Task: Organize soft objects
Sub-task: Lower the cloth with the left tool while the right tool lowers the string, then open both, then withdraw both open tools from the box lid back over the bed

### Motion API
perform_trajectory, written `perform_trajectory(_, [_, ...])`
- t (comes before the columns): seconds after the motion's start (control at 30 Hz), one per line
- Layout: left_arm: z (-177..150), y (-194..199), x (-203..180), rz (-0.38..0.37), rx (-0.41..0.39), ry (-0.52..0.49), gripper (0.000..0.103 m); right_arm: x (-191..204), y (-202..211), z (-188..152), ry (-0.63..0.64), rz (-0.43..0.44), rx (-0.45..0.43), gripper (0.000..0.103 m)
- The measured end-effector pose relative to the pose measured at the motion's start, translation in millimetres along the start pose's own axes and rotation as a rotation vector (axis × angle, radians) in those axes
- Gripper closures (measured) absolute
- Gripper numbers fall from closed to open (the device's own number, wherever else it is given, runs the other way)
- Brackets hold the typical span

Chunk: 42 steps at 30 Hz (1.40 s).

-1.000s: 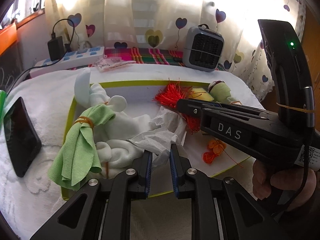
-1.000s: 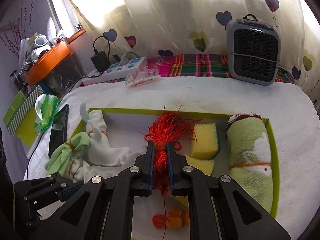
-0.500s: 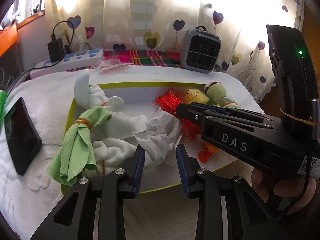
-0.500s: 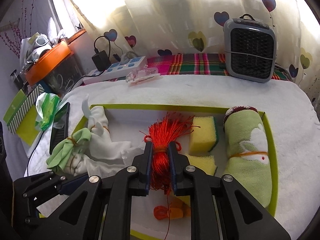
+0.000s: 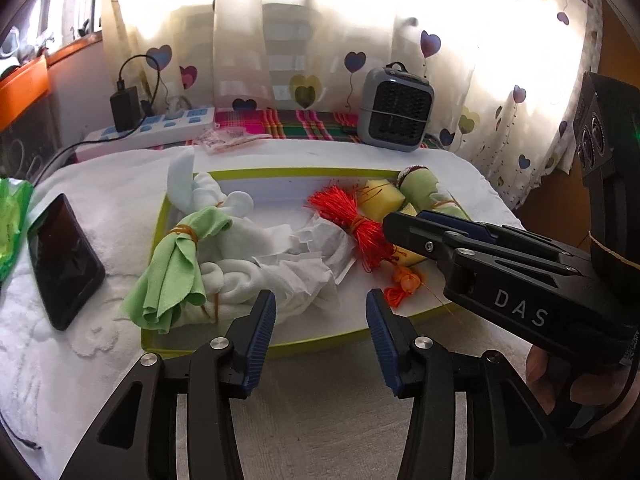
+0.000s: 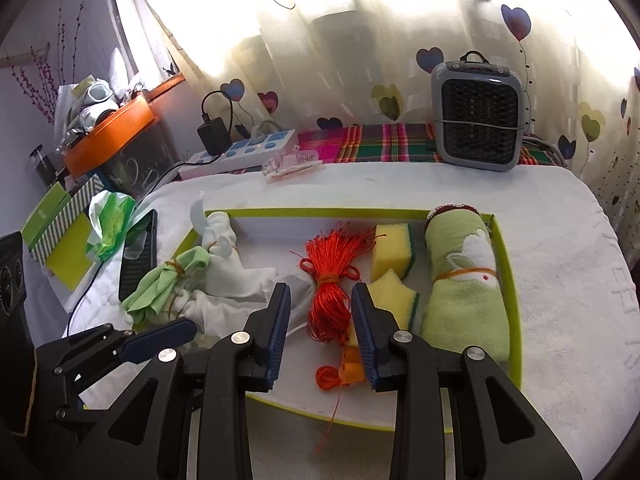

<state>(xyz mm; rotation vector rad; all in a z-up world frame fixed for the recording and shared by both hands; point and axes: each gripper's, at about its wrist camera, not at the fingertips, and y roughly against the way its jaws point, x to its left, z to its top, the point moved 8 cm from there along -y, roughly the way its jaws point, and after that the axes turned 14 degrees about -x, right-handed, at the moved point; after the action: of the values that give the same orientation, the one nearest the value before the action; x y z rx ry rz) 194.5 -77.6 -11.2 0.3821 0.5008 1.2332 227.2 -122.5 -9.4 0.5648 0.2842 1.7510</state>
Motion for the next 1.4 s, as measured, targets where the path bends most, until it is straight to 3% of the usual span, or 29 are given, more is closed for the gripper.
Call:
perform_trajectory(0.33, [-15, 27, -1, 0.048, -0.004, -0.013, 0.057, 4, 34, -22, 0.060, -0.056, -0.002, 0.070])
perform_trajectory(0.47, [-26, 34, 2, 0.071, 0.005, -0.010, 0.057, 3, 44, -37, 0.075, -0.089, 0.010, 0.057])
perform_trajectory(0.8, [-64, 33, 8, 0.109, 0.079, 0.010, 0.057, -9, 52, -72, 0.062, -0.164, 0.085, 0.056])
perform_trajectory(1.23, [-71, 29, 4, 0.196, 0.063, -0.058, 0.056, -19, 58, -91, 0.094, -0.235, 0.120, 0.046])
perform_trajectory(1.4, [-71, 29, 6, 0.197, 0.060, -0.044, 0.056, -20, 59, -91, 0.101, -0.249, 0.120, 0.045])
